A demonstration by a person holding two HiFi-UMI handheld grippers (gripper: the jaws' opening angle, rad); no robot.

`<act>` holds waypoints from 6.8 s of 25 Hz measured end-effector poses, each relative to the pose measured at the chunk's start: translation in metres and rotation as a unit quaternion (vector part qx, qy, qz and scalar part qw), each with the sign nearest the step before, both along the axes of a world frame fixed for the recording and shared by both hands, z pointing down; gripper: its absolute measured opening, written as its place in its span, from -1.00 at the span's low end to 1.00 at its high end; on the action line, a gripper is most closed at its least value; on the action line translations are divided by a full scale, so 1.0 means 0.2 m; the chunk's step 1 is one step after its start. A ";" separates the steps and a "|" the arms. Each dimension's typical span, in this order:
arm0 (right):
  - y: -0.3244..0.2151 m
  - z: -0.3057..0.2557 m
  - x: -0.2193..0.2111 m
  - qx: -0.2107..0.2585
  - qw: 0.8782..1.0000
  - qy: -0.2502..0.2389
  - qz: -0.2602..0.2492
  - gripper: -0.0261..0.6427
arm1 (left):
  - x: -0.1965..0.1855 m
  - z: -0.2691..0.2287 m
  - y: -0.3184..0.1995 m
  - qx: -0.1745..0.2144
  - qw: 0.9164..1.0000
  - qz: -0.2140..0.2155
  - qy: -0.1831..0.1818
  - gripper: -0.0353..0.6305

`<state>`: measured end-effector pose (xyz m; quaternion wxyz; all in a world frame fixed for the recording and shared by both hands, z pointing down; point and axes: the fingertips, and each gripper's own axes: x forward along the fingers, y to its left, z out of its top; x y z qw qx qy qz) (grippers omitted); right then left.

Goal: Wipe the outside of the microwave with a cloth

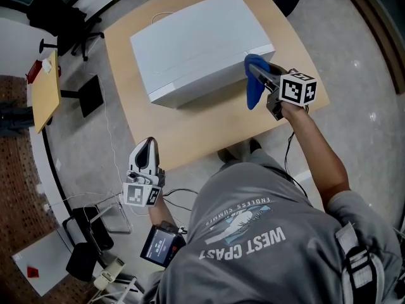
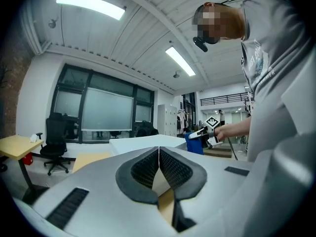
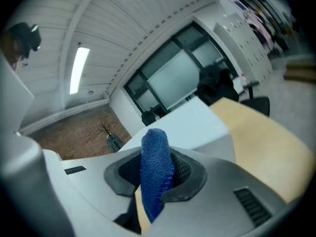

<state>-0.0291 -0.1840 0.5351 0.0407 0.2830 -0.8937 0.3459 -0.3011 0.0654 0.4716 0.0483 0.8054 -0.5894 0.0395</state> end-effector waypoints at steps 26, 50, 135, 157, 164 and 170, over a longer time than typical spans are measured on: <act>-0.64 -0.02 -1.38 0.229 0.886 0.328 -0.236 -0.66 | -0.39 0.13 0.26 0.013 0.995 -0.085 0.052 -0.82; 0.12 -0.01 -2.35 0.284 0.836 0.272 -0.383 -0.66 | -0.52 0.10 0.19 0.023 0.995 -0.082 0.052 -0.82; -1.29 0.27 0.11 0.035 0.994 -0.080 -0.072 -0.67 | 0.30 -0.25 -0.72 -0.004 0.990 -0.137 0.020 -0.82; -0.22 -1.18 -0.65 0.271 0.890 -0.127 -0.344 -0.67 | 0.48 -0.53 -1.08 0.092 0.985 0.138 0.050 -0.72; 0.17 -1.22 -1.02 0.336 0.846 -0.062 -0.409 -0.67 | 0.47 -0.61 -1.09 0.109 0.975 0.184 0.063 -0.13; 0.38 -1.13 -1.24 0.416 0.801 0.032 -0.430 -0.56 | 0.39 -0.63 -1.02 0.121 0.973 0.189 0.047 -0.13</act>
